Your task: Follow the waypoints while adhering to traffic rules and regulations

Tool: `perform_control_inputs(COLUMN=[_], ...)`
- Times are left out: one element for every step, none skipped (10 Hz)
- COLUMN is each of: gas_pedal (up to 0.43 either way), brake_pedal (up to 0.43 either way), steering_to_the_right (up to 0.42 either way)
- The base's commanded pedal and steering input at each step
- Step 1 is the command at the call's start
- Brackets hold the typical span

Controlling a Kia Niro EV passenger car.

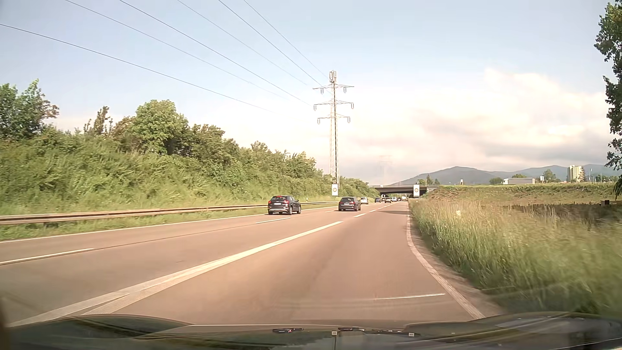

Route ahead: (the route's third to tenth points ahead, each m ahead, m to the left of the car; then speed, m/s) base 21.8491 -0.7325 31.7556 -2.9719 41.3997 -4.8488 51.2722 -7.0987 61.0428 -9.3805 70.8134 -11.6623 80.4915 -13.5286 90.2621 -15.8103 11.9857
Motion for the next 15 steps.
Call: perform_control_inputs(gas_pedal=[0.331, 0.339, 0.339, 0.358, 0.378, 0.390, 0.390, 0.390, 0.390, 0.390, 0.390, 0.398, 0.409, 0.409, 0.421], brake_pedal=[0.000, 0.000, 0.000, 0.000, 0.000, 0.000, 0.000, 0.000, 0.000, 0.000, 0.000, 0.000, 0.000, 0.000, 0.000], steering_to_the_right=[0.081, 0.075, 0.072, 0.069, 0.062, 0.052, 0.046, 0.040, 0.036, 0.031, 0.027, 0.022, 0.019, 0.017, 0.015])
